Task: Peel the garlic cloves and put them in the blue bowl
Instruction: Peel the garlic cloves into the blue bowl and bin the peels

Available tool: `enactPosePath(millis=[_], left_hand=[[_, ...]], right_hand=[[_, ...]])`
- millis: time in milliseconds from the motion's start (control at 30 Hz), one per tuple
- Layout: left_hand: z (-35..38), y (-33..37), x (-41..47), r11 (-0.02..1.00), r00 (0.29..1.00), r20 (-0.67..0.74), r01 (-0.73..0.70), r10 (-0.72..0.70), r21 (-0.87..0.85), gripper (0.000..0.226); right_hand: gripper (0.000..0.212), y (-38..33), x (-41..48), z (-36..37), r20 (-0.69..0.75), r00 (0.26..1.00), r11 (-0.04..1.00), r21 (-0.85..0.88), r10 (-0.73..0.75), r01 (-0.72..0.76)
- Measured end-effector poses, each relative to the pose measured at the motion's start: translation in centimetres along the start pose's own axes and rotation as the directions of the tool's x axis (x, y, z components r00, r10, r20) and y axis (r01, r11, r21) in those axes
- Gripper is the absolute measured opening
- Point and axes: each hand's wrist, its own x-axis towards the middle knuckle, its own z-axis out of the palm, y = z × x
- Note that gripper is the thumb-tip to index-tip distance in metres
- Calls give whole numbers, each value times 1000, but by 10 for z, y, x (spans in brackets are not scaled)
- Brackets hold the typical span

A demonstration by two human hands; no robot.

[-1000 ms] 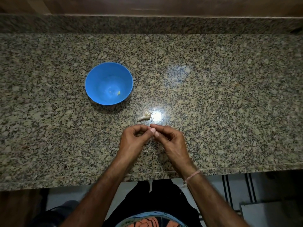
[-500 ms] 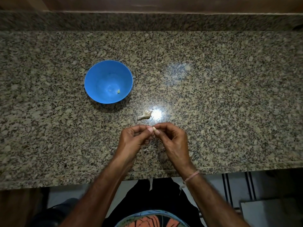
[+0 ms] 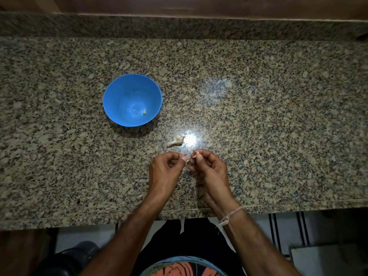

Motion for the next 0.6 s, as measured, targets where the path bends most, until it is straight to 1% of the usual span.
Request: enactPosePath(millis=[67, 133, 200, 267, 333, 433, 600], left_hand=[[0, -3, 2, 999, 1000, -2, -9, 9, 48, 4], [0, -4, 1, 998, 1000, -12, -15, 16, 58, 10], [0, -1, 0, 999, 999, -14, -32, 32, 12, 8], [0, 4, -2, 996, 998, 11, -62, 63, -58, 8], [0, 7, -3, 992, 997, 33, -71, 75, -106, 10], [-2, 6, -1, 989, 996, 38, -75, 81, -124, 10], [-3, 3, -2, 985, 995, 64, -64, 75, -162, 6]], right_hand=[[17, -2, 0, -3, -1, 1000, 1000, -12, -1, 1], [18, -3, 0, -4, 9, 999, 994, -104, -42, 43], [17, -4, -1, -3, 19, 996, 974, -207, -92, 94], [15, -4, -2, -3, 48, 987, 945, -287, -151, 158], [14, -3, -2, -2, 73, 978, 923, -323, -195, 209], [12, -2, -2, -3, 102, 962, 879, -393, -252, 272], [14, -3, -2, -4, 126, 950, 840, -445, -286, 312]])
